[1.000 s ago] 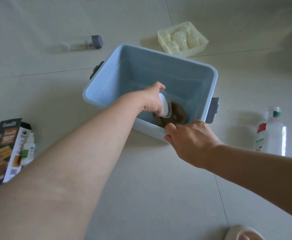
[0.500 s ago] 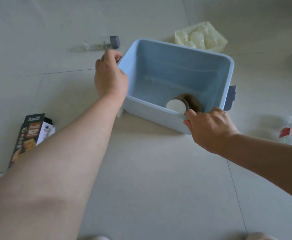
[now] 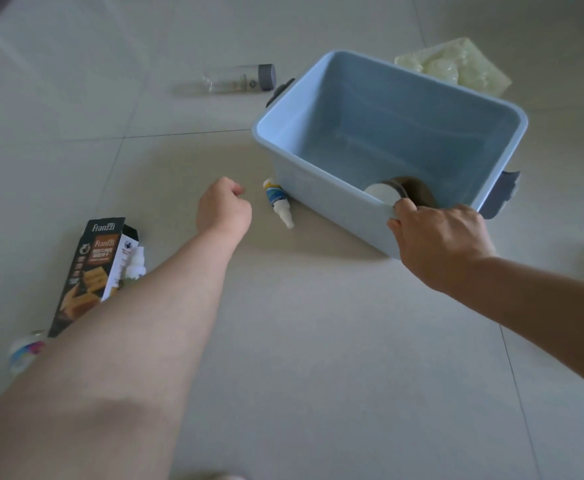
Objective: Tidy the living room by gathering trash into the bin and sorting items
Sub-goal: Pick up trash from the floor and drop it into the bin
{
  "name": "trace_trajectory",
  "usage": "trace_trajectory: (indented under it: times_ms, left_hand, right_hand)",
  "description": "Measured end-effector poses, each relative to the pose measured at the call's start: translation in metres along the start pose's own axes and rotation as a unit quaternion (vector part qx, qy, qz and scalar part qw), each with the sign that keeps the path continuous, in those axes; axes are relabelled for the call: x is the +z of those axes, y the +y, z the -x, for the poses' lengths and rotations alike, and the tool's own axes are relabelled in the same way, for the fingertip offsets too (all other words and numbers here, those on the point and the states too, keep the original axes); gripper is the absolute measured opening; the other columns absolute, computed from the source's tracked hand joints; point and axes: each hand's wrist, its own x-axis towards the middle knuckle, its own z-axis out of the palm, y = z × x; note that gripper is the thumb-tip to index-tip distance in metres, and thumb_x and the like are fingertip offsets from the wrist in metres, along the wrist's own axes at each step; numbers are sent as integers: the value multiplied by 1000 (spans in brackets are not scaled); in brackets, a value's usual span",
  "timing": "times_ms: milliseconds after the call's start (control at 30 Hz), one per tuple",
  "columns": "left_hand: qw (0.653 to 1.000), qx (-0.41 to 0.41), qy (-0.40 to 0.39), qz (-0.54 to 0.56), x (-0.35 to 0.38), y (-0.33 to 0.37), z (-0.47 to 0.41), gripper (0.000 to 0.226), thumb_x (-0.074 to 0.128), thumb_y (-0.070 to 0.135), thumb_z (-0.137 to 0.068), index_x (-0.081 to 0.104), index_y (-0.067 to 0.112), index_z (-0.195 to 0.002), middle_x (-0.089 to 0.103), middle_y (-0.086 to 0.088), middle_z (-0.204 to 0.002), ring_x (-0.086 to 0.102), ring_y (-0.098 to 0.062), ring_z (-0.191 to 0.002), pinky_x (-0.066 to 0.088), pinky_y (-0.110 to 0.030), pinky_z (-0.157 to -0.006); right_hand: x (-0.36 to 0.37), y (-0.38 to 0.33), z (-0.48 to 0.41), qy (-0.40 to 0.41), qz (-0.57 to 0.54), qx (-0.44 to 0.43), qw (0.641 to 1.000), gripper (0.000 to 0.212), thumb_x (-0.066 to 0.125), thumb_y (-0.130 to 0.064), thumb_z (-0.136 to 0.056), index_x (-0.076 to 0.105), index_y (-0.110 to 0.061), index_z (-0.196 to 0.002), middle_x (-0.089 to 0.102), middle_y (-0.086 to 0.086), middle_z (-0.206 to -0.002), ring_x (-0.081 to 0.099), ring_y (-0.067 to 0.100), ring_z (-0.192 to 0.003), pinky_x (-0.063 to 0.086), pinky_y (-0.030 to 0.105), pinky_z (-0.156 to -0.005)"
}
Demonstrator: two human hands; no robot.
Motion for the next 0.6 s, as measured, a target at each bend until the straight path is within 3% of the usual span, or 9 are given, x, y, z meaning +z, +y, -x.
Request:
trace_trajectory:
  times_ms: [233,333,500,600]
  left_hand:
    - [988,-58,-134,45,42,4,0,34,51,13,-90,56,18,-123,60,-8,-123,58,-29,-109,45,-29,-87]
    - [976,-51,-196,85,60,11,5,36,54,16,-91,55,19,-126,57,-14,-127,57,-32,-113,43,-29,-95]
    - [973,-21,-231,-11,85,9,11,41,54,24,-90,56,31,-131,47,-13,-138,53,-36,-119,44,-37,-104]
    - [969,10,-228,-95,89,7,15,38,43,26,-97,52,23,-133,46,-19,-137,47,-38,-123,39,-33,-105]
  right_hand:
    - [2,-3,-8,0,-33,2,999,23,29,-37,-101,38,-18,-93,69,2,-84,45,26,-62,30,32,-64]
    - [3,-3,-8,3,-38,-7,999,23,29,-36,-101,39,-17,-94,68,1,-83,48,26,-61,31,31,-61]
    - [7,-3,-11,0,-42,-16,999,20,29,-36,-101,31,-19,-90,67,0,-84,54,27,-63,30,31,-59]
    - [4,-4,-12,-3,-40,-19,999,20,28,-36,-102,31,-19,-92,67,0,-85,48,24,-61,27,32,-59]
